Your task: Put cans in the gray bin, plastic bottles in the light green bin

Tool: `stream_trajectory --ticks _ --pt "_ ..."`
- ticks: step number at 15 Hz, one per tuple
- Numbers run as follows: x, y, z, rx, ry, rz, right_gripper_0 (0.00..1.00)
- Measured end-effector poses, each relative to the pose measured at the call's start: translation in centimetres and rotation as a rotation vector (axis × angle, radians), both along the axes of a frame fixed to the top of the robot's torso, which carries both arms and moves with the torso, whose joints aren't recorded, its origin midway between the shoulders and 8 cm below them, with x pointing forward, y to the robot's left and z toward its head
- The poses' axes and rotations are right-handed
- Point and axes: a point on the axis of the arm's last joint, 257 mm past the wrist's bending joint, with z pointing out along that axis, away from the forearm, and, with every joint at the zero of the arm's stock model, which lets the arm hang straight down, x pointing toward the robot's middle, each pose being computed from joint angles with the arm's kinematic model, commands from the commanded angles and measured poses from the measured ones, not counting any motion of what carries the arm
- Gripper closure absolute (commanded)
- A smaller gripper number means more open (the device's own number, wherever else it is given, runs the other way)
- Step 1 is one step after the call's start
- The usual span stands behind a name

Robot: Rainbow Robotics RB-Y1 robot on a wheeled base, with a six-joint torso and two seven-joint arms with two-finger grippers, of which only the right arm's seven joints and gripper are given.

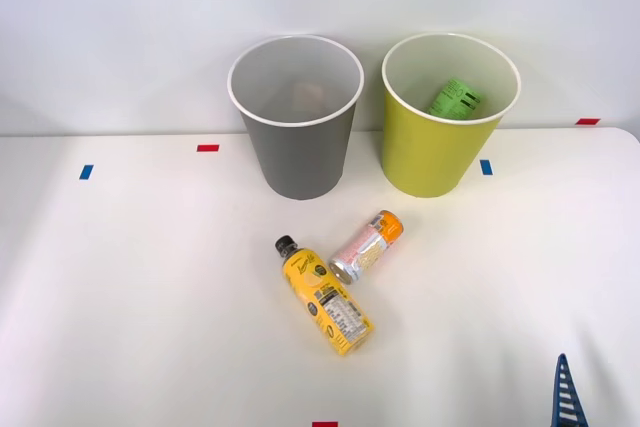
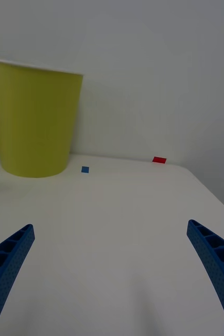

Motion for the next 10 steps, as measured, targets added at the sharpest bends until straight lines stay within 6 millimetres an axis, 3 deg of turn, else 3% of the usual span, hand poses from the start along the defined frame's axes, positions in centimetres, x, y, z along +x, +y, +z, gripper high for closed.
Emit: stream_trajectory --ticks 5,10 --pt "-3.5 3.3 -5.3 0.027 0.158 0.056 0.0" --pt "-4.5 7.2 -7.0 0.058 0.201 0.125 0.0"
